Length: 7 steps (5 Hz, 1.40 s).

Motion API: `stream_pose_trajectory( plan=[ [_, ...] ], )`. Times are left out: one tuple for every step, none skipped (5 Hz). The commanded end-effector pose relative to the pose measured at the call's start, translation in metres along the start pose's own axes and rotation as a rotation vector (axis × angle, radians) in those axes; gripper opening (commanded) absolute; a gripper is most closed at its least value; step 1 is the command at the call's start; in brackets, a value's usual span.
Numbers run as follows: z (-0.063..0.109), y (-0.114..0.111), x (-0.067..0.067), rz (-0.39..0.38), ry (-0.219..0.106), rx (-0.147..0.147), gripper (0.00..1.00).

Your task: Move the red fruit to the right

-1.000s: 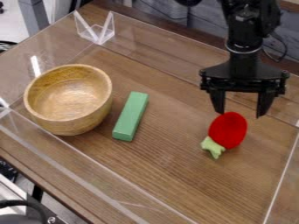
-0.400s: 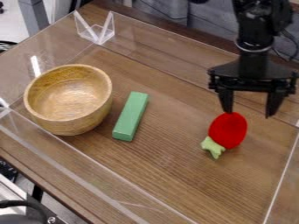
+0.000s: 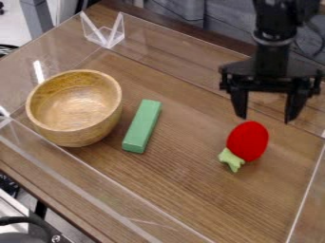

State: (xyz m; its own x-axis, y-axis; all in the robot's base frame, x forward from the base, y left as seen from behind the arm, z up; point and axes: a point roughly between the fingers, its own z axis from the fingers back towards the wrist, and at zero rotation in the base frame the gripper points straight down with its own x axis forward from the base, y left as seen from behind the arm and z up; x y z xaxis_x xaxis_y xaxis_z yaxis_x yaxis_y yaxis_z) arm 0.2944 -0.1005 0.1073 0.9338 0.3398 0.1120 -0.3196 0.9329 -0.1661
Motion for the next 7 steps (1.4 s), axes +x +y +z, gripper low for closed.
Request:
stream_pose_trajectory(
  plan=[
    [0.014, 0.011, 0.008, 0.004, -0.038, -0.027, 1.0],
    [0.009, 0.014, 0.01, -0.003, -0.035, -0.027, 1.0],
    [0.017, 0.012, 0.006, -0.049, -0.025, -0.03, 1.0],
    [0.025, 0.009, 0.002, -0.096, -0.016, -0.035, 1.0],
    [0.032, 0.006, -0.002, -0.141, -0.008, -0.039, 1.0],
    [0.026, 0.001, 0.004, -0.126, -0.01, -0.034, 1.0],
    [0.018, -0.003, 0.009, -0.112, -0.009, -0.027, 1.0]
  ],
)
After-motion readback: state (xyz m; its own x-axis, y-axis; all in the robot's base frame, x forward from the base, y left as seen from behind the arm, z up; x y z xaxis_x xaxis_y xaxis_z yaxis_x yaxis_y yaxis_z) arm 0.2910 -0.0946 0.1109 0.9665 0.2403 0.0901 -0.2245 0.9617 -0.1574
